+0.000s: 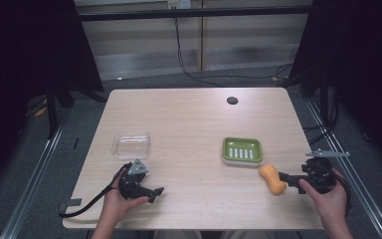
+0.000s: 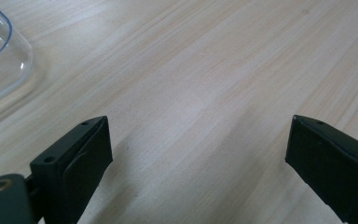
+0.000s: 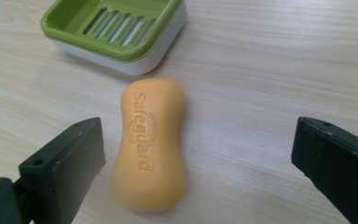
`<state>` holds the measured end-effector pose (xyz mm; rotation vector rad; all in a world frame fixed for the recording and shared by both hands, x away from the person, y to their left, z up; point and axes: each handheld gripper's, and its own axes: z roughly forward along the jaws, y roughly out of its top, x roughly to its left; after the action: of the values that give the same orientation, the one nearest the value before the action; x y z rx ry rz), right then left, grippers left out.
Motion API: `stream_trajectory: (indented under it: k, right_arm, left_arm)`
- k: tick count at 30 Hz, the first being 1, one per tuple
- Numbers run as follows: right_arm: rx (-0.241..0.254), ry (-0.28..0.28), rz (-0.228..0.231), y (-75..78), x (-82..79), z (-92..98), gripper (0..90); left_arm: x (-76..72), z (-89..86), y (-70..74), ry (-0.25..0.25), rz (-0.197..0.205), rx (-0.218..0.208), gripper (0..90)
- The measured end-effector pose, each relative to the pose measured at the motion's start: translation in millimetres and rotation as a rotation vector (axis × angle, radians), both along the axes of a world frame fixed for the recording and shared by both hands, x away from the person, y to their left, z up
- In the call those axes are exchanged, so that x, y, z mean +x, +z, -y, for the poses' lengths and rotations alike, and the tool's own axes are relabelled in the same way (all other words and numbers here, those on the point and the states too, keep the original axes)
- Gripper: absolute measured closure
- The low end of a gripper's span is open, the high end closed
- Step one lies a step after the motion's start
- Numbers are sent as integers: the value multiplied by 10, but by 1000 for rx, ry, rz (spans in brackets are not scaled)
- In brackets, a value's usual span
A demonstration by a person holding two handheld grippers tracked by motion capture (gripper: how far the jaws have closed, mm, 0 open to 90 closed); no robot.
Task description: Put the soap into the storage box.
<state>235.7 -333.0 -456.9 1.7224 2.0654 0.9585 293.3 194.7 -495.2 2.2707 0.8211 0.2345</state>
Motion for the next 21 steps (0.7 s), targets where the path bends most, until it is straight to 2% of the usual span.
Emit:
stream_trajectory:
  k: [3, 6, 9, 13, 14, 21]
  right_arm:
    - [19, 12, -18, -16, 6, -29, 24]
    - [7, 20, -28, -32, 16, -45, 25]
    - [15, 21, -37, -36, 18, -45, 26]
    - [15, 17, -53, -43, 23, -47, 27]
    - [15, 17, -53, -43, 23, -47, 27]
    - [0, 27, -85, -39, 66, -80, 28]
  left_arm:
    - [6, 1, 0, 1, -5, -5, 66]
    - [11, 13, -11, -2, -8, -19, 63]
    - [14, 19, -9, -4, -9, -6, 61]
    - [7, 54, -23, -2, -22, -16, 61]
    - [11, 51, -16, -19, -19, 11, 61]
    - [9, 56, -22, -21, -12, 18, 61]
